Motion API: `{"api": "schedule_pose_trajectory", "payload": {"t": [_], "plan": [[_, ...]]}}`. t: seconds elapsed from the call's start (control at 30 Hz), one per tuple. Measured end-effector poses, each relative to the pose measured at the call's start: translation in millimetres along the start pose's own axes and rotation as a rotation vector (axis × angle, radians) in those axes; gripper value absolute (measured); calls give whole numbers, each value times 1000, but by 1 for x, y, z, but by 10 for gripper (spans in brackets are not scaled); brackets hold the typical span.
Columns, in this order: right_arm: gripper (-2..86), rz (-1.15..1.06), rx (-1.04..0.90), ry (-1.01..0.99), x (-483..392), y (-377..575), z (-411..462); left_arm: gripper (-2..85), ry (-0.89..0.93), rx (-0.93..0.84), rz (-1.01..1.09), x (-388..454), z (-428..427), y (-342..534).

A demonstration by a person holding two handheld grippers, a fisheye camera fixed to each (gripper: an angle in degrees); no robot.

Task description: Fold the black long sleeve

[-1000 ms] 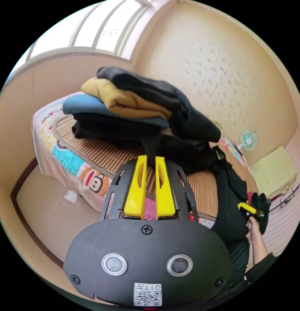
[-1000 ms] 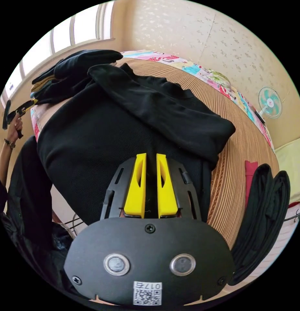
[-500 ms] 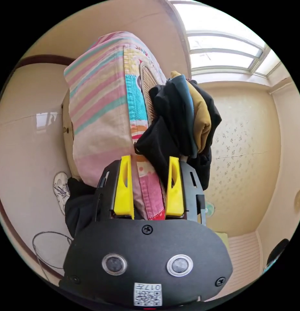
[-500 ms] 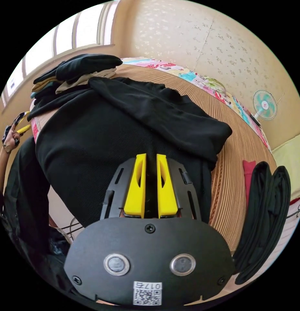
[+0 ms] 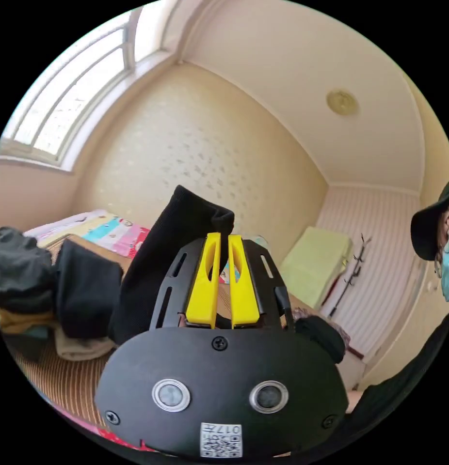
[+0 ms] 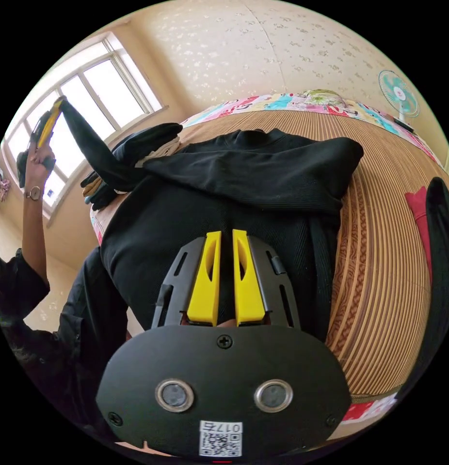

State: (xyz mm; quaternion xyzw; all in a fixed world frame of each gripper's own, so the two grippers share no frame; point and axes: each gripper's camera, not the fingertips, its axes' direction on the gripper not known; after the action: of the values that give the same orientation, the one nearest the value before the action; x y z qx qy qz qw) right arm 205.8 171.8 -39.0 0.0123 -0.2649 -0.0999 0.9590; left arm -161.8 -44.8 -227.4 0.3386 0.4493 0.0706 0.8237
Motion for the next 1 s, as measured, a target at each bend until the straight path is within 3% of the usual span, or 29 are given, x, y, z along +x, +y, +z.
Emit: {"api": "schedule_pose_trajectory", "payload": {"t": [0.1,0.17,0.27,0.4,0.5,0.67,0.73,0.83,0.9,1.0], "plan": [[34,30,5,-50,15,1,-4,37,237,-252,133,77,145,47],[32,53,10,-85,25,1,-7,42,371,-479,176,132,242,126],[31,66,16,-108,33,2,-10,77,307,-689,168,163,308,228],[30,65,18,-107,36,0,-12,104,249,-681,0,141,283,294],[29,68,22,-116,39,-2,-14,105,102,-621,-82,116,217,325],[27,95,-1,-121,38,-13,-17,101,-457,-666,-29,88,143,380],[26,105,-38,-72,28,-23,-24,100,-483,-773,8,80,152,404],[23,30,188,93,-16,-16,-73,89,-479,-943,23,70,181,448],[20,131,278,250,-26,-13,-90,80,-491,-918,35,70,188,455],[16,192,-79,387,-6,-46,-41,56,-472,-971,-41,51,219,453]]}}
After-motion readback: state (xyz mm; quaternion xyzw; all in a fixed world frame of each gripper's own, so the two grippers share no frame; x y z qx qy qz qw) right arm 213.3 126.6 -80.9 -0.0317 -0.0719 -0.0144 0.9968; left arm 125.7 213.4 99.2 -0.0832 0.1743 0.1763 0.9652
